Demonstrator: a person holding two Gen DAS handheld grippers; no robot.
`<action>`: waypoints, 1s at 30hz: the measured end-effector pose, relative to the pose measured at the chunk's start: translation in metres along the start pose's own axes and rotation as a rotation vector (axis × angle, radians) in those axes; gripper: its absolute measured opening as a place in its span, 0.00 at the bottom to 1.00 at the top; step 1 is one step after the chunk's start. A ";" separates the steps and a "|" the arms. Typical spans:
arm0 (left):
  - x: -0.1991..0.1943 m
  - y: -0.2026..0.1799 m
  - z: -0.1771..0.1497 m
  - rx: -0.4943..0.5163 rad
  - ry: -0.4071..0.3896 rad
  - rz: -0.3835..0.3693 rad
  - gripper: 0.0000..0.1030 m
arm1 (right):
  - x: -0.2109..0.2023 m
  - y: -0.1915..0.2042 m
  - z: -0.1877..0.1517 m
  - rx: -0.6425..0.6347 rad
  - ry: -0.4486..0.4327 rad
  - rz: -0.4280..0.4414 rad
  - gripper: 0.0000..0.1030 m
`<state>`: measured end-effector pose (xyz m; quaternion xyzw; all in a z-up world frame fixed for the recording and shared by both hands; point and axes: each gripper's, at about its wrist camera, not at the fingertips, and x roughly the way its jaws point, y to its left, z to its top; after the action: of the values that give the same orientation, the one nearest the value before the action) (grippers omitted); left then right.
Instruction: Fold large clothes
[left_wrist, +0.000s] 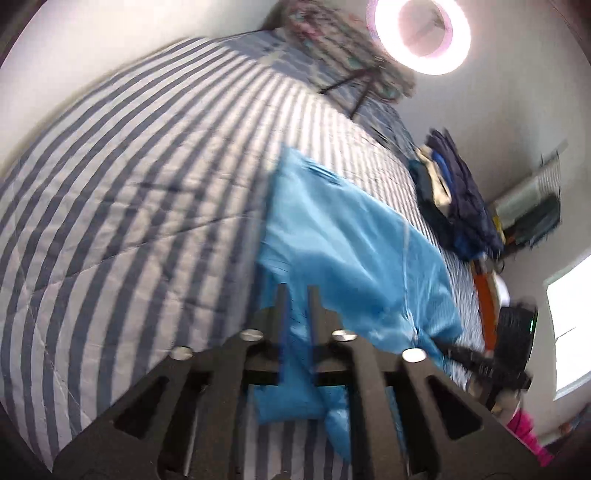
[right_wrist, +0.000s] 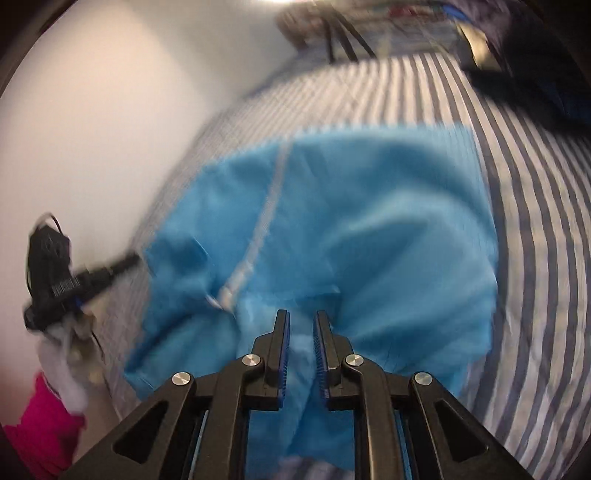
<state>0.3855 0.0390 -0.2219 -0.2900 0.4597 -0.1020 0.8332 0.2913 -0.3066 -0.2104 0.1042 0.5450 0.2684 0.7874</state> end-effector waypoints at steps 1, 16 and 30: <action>0.000 0.007 0.003 -0.035 0.005 -0.017 0.36 | -0.005 -0.001 -0.003 0.006 -0.005 0.015 0.14; 0.032 0.052 0.023 -0.299 0.071 -0.207 0.43 | -0.055 -0.077 -0.033 0.368 -0.158 0.188 0.50; 0.036 0.017 -0.010 -0.026 0.089 -0.024 0.04 | -0.036 -0.087 -0.028 0.357 -0.123 0.134 0.01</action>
<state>0.3957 0.0330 -0.2615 -0.3013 0.4939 -0.1186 0.8069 0.2829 -0.4017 -0.2321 0.2946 0.5268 0.2125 0.7684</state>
